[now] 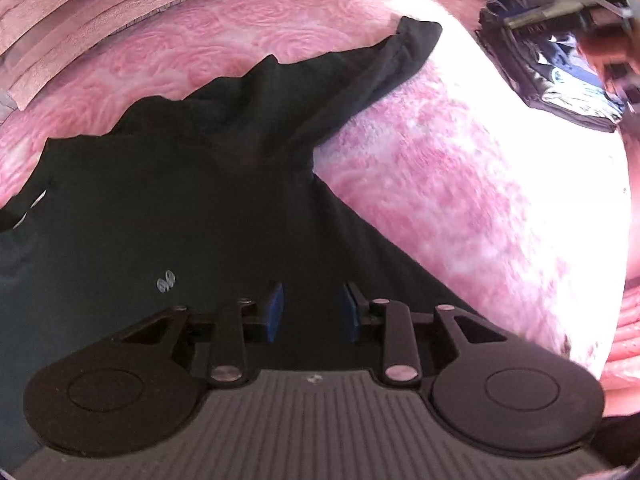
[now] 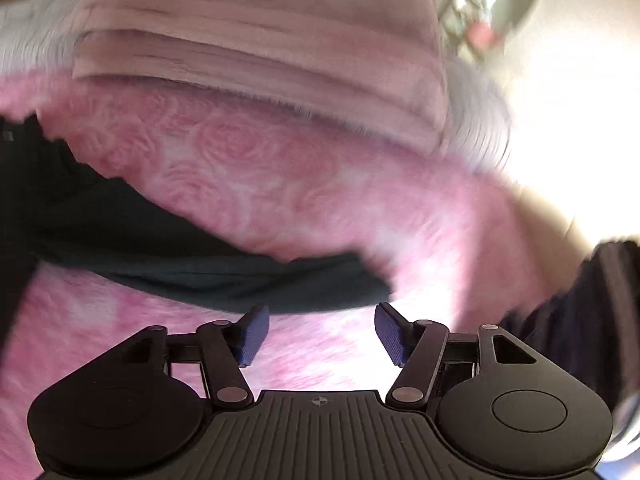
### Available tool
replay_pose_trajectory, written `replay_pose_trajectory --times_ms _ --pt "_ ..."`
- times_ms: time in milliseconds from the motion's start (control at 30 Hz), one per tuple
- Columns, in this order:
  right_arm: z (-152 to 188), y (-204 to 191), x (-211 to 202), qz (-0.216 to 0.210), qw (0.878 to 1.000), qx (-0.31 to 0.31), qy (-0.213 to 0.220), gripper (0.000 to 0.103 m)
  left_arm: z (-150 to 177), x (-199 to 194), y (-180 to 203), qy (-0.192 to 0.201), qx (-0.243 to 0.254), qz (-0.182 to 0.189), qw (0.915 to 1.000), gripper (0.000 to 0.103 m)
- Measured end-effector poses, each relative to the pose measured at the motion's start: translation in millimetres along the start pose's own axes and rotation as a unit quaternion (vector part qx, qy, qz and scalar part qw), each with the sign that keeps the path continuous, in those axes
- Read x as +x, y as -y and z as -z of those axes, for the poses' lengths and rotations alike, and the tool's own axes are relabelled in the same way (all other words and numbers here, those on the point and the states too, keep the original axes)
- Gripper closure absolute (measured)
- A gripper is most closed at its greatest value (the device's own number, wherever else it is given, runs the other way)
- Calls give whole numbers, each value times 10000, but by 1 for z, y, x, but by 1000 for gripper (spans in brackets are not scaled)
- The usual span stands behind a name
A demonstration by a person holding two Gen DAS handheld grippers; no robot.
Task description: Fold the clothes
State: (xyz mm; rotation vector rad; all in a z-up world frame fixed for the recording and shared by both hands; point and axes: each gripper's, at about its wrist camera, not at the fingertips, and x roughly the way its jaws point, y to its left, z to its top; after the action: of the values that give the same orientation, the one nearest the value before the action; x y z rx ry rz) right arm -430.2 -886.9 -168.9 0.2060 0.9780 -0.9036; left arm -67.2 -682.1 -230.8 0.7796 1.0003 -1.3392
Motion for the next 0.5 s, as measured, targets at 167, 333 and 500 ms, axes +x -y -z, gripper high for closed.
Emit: replay_pose_trajectory --times_ms 167,333,500 --pt "5 -5 28 -978 9833 1459 -486 41 -30 27 11 185 368 -93 9991 72" --pt "-12 -5 60 -1103 9802 1608 -356 41 -75 64 33 505 1140 -138 9921 71" --pt "-40 19 115 -884 9749 2030 -235 41 -101 101 39 322 1141 -65 9929 71"
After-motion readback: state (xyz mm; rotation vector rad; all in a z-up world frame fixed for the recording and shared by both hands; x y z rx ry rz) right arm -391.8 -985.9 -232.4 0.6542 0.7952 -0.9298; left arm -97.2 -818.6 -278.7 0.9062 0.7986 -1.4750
